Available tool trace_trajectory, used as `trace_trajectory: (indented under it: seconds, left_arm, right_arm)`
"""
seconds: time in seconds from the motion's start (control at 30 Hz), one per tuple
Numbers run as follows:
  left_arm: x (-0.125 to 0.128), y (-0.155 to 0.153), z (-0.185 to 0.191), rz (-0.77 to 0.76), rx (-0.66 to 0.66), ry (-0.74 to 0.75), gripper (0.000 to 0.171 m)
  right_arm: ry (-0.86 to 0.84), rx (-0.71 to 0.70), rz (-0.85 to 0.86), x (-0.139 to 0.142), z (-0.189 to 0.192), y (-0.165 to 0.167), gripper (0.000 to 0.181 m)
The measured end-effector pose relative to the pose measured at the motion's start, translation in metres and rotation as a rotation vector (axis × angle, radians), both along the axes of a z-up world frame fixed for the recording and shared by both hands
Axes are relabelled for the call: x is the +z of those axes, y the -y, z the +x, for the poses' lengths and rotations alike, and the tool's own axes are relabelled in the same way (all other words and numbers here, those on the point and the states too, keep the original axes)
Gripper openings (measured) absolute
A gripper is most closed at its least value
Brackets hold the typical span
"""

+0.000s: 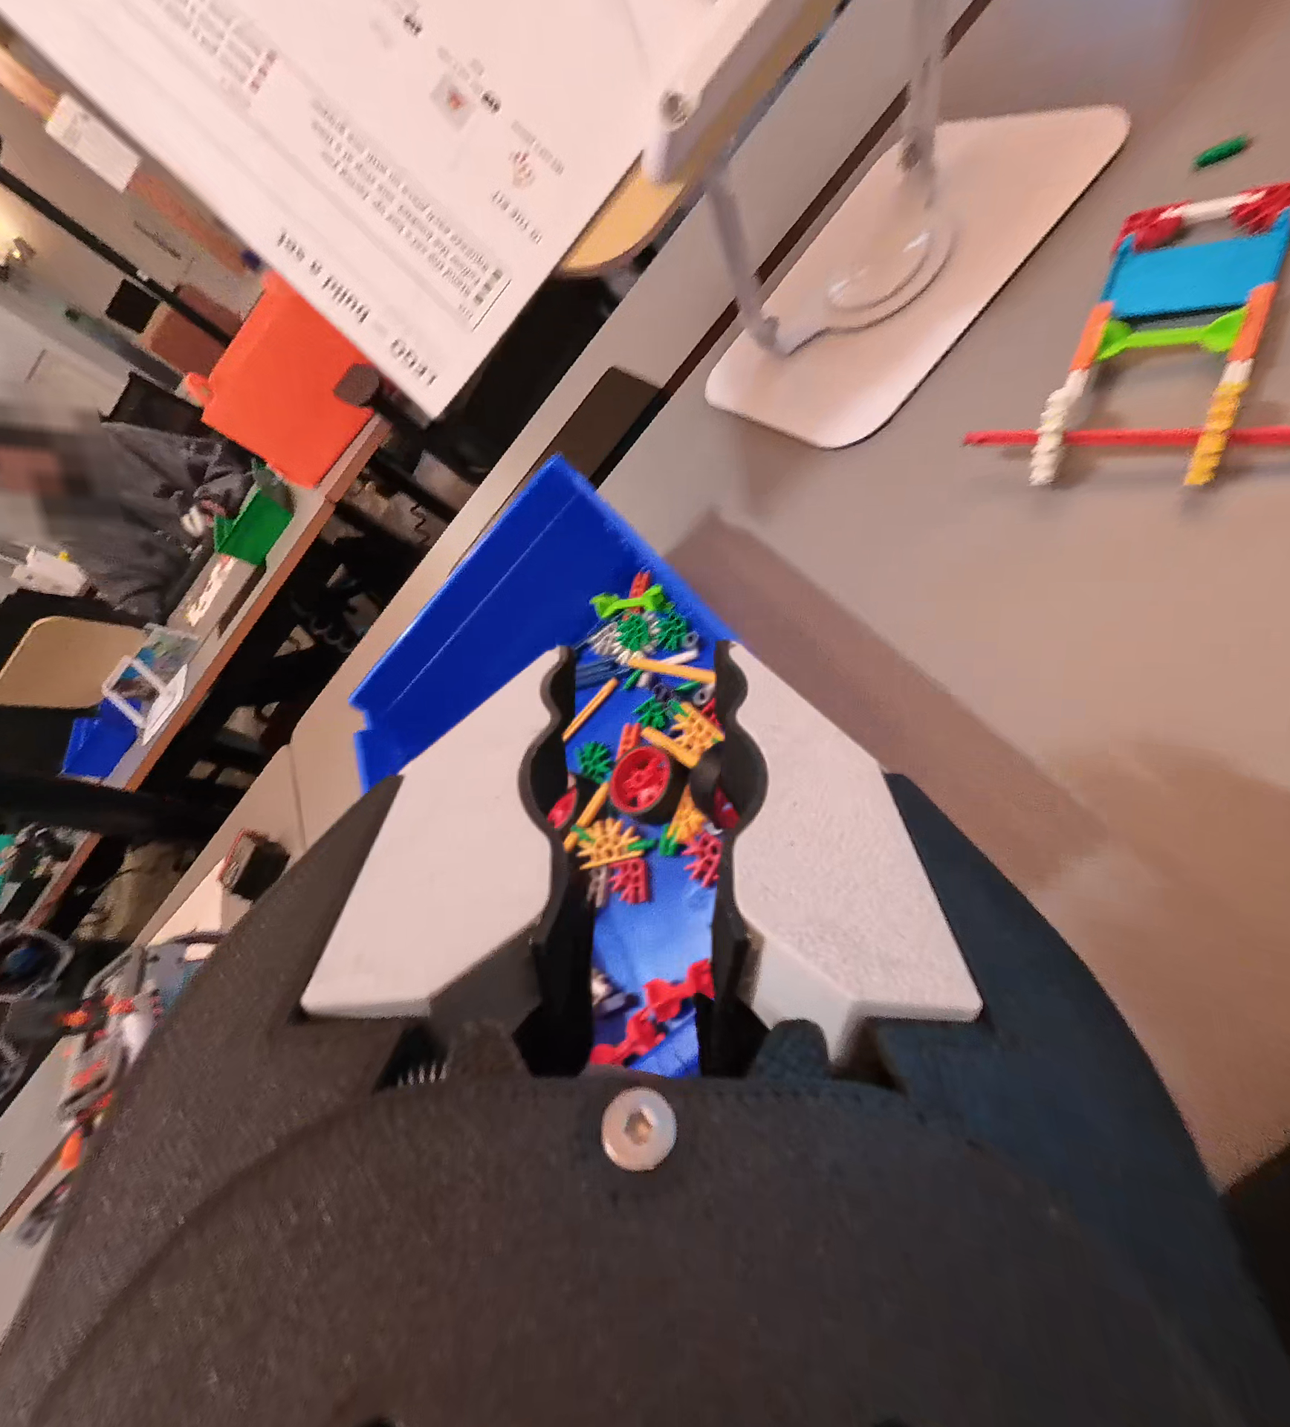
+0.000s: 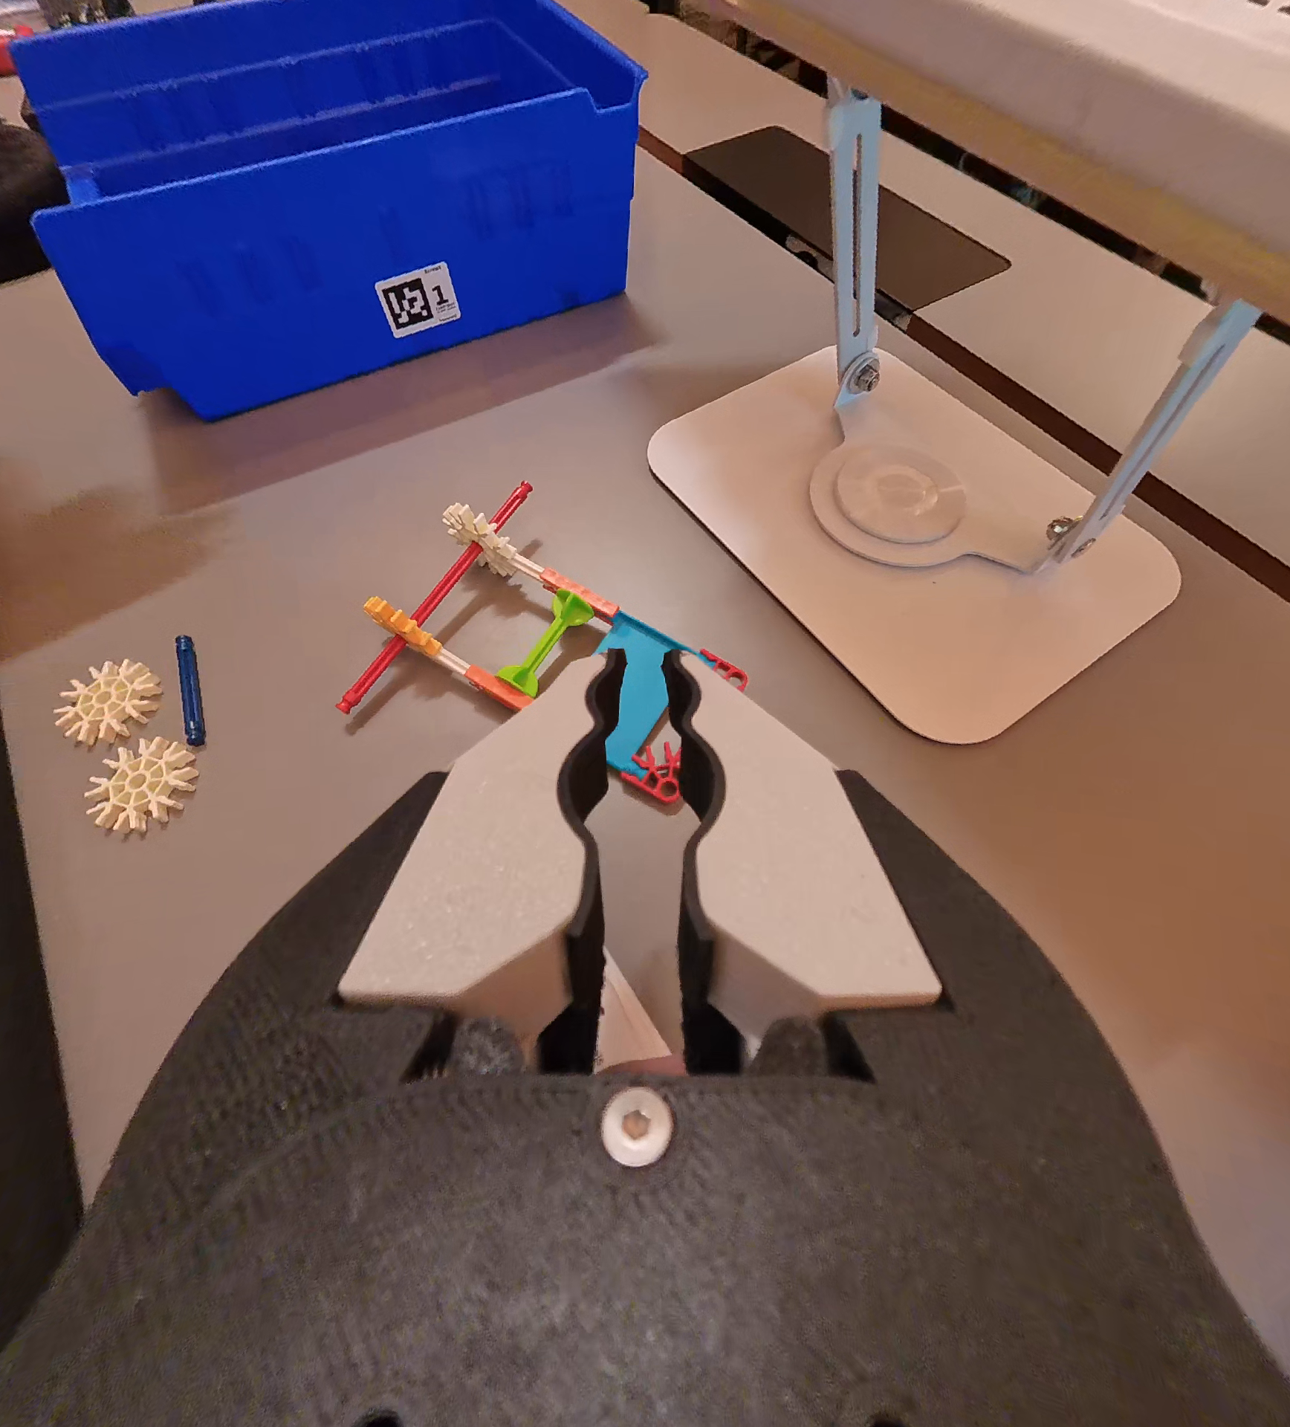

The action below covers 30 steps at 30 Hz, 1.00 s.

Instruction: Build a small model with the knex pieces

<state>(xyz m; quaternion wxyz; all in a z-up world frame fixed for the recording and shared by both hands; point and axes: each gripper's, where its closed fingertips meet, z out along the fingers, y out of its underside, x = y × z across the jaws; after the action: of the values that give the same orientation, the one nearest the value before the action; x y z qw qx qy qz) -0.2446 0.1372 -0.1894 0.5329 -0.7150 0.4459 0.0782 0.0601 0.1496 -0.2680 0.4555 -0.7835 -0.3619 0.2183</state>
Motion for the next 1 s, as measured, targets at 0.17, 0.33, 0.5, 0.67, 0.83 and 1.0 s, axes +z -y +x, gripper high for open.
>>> trace_trajectory:
  seconds: [0.17, 0.33, 0.5, 0.67, 0.83, 1.0]
  left_arm:
    - [0.001, -0.014, -0.029, -0.059, 0.018, -0.031, 0.02]
    - [-0.005, -0.03, -0.047, -0.161, 0.0, -0.108, 0.019]
    - [-0.025, -0.05, -0.049, -0.331, -0.058, -0.158, 0.028]
    - [-0.062, -0.078, -0.054, -0.464, -0.11, -0.304, 0.033]
    - [-0.079, -0.066, -0.037, -0.592, -0.262, -0.306, 0.032]
    - [-0.099, -0.089, -0.054, -0.585, -0.233, -0.43, 0.031]
  right_arm:
    - [0.024, 0.017, -0.013, -0.008, -0.005, 0.002, 0.01]
    - [0.034, 0.024, -0.013, -0.01, -0.006, 0.003, 0.009]
    - [0.037, 0.028, -0.014, -0.012, -0.006, 0.003, 0.01]
    - [0.049, 0.034, -0.024, -0.017, -0.007, 0.003, 0.01]
    - [0.059, 0.036, -0.023, -0.019, -0.005, 0.002, 0.01]
    - [0.063, 0.039, -0.019, -0.02, -0.004, 0.001, 0.01]
